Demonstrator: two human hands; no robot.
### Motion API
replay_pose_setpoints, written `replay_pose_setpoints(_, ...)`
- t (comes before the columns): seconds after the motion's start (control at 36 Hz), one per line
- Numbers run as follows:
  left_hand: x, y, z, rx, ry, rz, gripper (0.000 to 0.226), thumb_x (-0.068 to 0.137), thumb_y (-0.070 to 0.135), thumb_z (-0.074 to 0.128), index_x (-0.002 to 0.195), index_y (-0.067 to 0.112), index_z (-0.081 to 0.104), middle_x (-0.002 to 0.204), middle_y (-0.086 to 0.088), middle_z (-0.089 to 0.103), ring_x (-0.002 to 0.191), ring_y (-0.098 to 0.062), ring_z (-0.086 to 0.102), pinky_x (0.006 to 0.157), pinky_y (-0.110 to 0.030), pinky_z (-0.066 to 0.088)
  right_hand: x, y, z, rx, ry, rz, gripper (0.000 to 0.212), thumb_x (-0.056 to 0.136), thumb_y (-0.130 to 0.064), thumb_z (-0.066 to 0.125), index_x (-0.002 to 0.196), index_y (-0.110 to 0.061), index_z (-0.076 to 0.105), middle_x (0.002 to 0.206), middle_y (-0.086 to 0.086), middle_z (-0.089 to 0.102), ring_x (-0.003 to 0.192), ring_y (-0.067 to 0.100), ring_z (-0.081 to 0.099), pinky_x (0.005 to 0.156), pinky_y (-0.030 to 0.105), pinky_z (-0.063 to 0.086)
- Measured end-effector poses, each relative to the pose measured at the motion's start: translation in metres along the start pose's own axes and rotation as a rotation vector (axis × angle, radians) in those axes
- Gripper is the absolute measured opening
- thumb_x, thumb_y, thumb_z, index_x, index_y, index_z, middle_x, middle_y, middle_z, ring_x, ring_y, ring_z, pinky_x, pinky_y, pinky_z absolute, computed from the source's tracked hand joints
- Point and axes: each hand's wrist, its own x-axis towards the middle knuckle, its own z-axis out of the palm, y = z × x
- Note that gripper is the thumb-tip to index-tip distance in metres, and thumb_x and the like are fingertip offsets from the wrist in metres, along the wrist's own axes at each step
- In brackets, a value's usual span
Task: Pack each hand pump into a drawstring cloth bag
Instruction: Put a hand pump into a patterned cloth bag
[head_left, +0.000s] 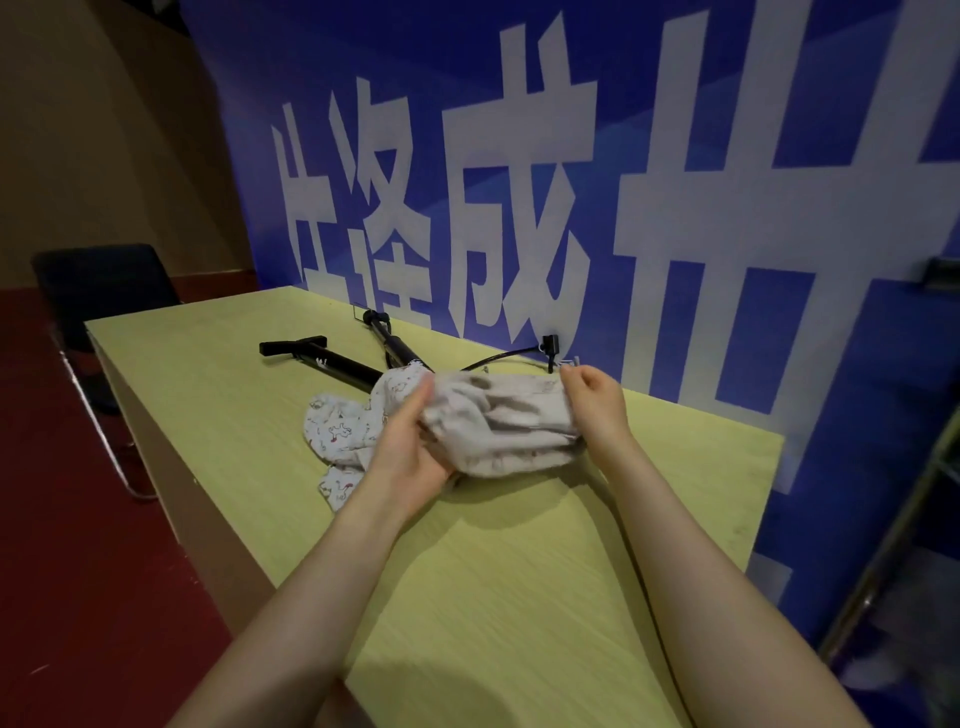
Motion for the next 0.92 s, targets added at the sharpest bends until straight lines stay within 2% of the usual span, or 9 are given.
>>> replay_pose_setpoints(0.06,0.002,0.005,-0.008,-0.298,0.021,-0.040,0.048,0.094,0.036,0.055,0.128,0.001,0.054,0.126,-0.028,0.060,0.120,-0.040,0.056,0.106,-0.055,0.040,0.000,0.001,0.004,-0.067,-0.044,-0.041,0.035,0.099,-0.029,0.049,0.067,-0.016,0.048,0.064,0.001,0.046,0.060,0.012,0.040,0.056,0.026,0.033)
replay_pose_setpoints(0.11,0.006,0.011,-0.015,-0.372,0.012,-0.095,0.053,0.099,0.040,0.048,0.134,0.001,0.050,0.133,-0.028,0.054,0.124,-0.041,0.053,0.105,-0.057,0.041,0.000,0.002,0.006,-0.110,-0.068,-0.062,0.034,0.100,-0.028,0.048,0.067,-0.017,0.049,0.065,0.000,0.047,0.061,0.012,0.041,0.056,0.026,0.034)
replay_pose_setpoints(0.22,0.004,0.008,-0.011,-0.168,0.013,-0.073,0.052,0.100,0.044,0.038,0.095,0.009,0.077,0.107,-0.017,0.070,0.098,-0.030,0.068,0.102,-0.048,0.043,0.004,0.012,-0.003,-0.168,0.007,-0.071,0.029,0.100,-0.029,0.047,0.084,-0.011,0.062,0.073,0.003,0.057,0.065,0.013,0.047,0.061,0.028,0.039)
replay_pose_setpoints(0.39,0.010,-0.003,-0.014,0.106,0.286,0.035,0.051,0.097,0.046,0.047,0.120,0.004,0.065,0.117,-0.022,0.067,0.111,-0.033,0.063,0.098,-0.042,0.048,0.017,0.034,-0.035,-0.236,0.414,0.030,0.027,0.099,-0.016,0.039,0.098,-0.005,0.064,0.090,0.008,0.062,0.078,0.019,0.050,0.066,0.028,0.036)
replay_pose_setpoints(0.5,0.018,-0.005,-0.018,0.143,0.400,0.136,0.043,0.096,0.044,0.051,0.119,0.010,0.066,0.111,-0.016,0.070,0.101,-0.028,0.068,0.081,-0.035,0.054,0.024,0.048,-0.036,-0.466,0.308,0.098,0.027,0.098,-0.022,0.045,0.108,-0.007,0.065,0.109,0.011,0.067,0.092,0.025,0.057,0.072,0.027,0.037)
replay_pose_setpoints(0.58,0.024,-0.008,-0.020,0.203,0.427,0.178,0.038,0.094,0.042,0.055,0.118,0.015,0.066,0.114,-0.012,0.069,0.107,-0.028,0.065,0.094,-0.042,0.051,0.034,0.054,-0.032,-0.637,0.141,0.074,0.036,0.093,-0.033,0.054,0.117,-0.008,0.065,0.117,0.009,0.065,0.104,0.026,0.059,0.079,0.029,0.042)
replay_pose_setpoints(0.69,0.031,-0.013,-0.017,0.293,0.424,0.183,0.037,0.094,0.042,0.056,0.118,0.016,0.065,0.115,-0.011,0.068,0.109,-0.029,0.063,0.101,-0.047,0.047,0.040,0.059,-0.033,-0.735,0.078,0.089,0.028,0.091,-0.033,0.061,0.100,-0.009,0.072,0.102,0.006,0.070,0.084,0.020,0.058,0.070,0.028,0.043)
replay_pose_setpoints(0.81,0.034,-0.014,-0.021,0.274,0.429,0.153,0.054,0.080,0.055,0.061,0.119,0.018,0.067,0.115,-0.011,0.069,0.109,-0.030,0.064,0.101,-0.050,0.047,0.040,0.060,-0.034,-0.746,0.110,0.097,0.016,0.091,-0.016,0.057,0.094,-0.010,0.072,0.100,0.008,0.070,0.087,0.023,0.060,0.069,0.028,0.043)
replay_pose_setpoints(0.92,0.036,-0.014,-0.023,0.289,0.426,0.153,0.042,0.090,0.047,0.057,0.116,0.016,0.068,0.112,-0.012,0.070,0.108,-0.031,0.064,0.101,-0.050,0.047,0.038,0.059,-0.032,-0.789,0.118,0.100,0.016,0.092,-0.012,0.055,0.093,-0.007,0.071,0.096,0.009,0.069,0.082,0.023,0.059,0.067,0.028,0.043)
